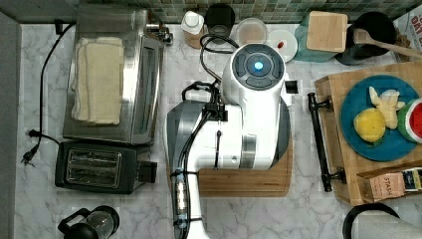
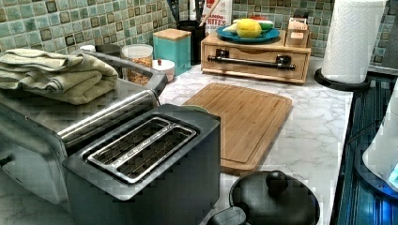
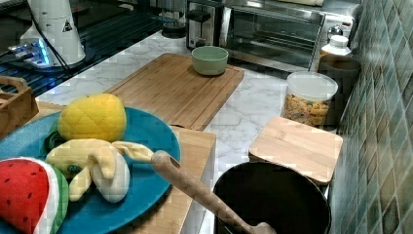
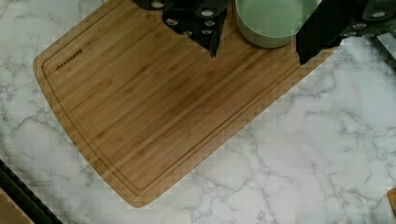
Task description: Open the drawer.
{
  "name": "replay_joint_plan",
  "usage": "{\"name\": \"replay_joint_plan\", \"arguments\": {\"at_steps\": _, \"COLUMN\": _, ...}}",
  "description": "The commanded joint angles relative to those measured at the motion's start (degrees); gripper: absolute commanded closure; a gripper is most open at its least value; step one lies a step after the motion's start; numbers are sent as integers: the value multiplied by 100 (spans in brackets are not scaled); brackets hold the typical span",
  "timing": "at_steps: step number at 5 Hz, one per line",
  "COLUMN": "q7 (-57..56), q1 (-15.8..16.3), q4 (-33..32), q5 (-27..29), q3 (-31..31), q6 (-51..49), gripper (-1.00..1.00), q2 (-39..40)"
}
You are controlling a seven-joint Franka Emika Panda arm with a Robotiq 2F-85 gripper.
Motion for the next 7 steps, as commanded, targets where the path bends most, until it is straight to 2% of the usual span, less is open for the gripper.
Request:
{"name": "replay_joint_plan", "arguments": {"at_steps": 1, "q7": -532, "q1": -18, "q4": -487, "q5": -36, "q3": 1, "q6": 596, "gripper": -100, "q2": -242}}
{"name": "replay_joint_plan", "arguments": {"at_steps": 3, "q7": -3681, "q1": -268, "q4": -752, "q5": -226, "q3": -213, "q6": 792, "gripper": -100, "q2": -375}}
{"name": "replay_joint_plan", "arguments": {"at_steps": 4, "q7": -4617, "q1": -275, "q4": -1033, "q5": -515, "q3": -366, "q6": 1265, "gripper": -100, "q2": -447}}
{"name": "replay_joint_plan", "arguments": {"at_steps": 5, "q7": -5576, "q1": -178, "q4": -1370, "q5": -550, "q3": -748, "q6": 1911, "gripper": -100, "q2": -446}}
{"name": "replay_joint_plan", "arguments": {"at_steps": 6, "q7": -5990, "q1": -431, "q4": -1565, "q5": -681, "q3": -748, "q6": 2272, "gripper": -100, "q2": -376}}
{"name": "replay_joint_plan", "arguments": {"at_steps": 7, "q7": -6074, "q1": -483, "q4": -1685, "q5": -927, "q3": -936, "q6": 2458, "gripper": -100, "q2": -322}}
